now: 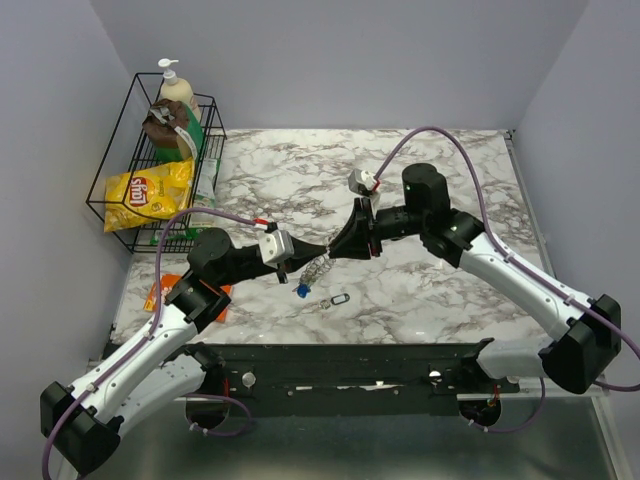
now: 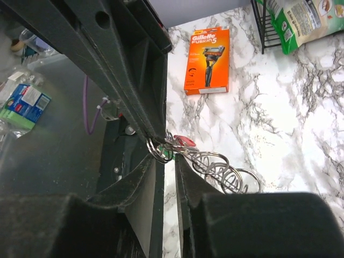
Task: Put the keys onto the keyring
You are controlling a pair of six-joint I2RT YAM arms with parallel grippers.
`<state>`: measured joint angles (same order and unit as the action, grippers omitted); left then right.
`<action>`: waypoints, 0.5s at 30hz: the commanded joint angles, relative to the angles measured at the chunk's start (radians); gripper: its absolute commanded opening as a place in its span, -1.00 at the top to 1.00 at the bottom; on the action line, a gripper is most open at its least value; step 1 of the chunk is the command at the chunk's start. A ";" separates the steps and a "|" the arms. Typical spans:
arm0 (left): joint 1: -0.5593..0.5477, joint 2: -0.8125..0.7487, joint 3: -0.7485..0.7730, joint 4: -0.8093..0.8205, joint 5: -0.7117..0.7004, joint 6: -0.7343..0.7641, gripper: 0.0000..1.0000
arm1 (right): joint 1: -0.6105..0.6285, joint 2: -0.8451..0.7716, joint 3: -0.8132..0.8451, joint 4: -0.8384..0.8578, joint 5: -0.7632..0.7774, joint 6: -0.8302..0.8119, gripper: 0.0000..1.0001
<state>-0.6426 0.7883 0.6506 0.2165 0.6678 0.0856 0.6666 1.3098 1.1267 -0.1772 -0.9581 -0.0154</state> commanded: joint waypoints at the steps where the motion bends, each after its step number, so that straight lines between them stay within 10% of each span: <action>1: 0.003 -0.004 0.029 0.017 0.032 0.017 1.00 | 0.005 -0.052 -0.001 0.047 0.012 0.015 0.40; 9: 0.001 0.003 0.032 0.030 0.033 0.009 1.00 | 0.007 -0.023 0.008 0.045 -0.039 0.051 0.48; 15: 0.001 0.002 0.034 0.041 0.030 0.005 1.00 | 0.013 0.000 0.010 0.038 -0.048 0.051 0.99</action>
<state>-0.6415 0.7963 0.6506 0.1944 0.6773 0.0921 0.6678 1.2877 1.1267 -0.1493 -0.9749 0.0265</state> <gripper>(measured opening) 0.008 0.053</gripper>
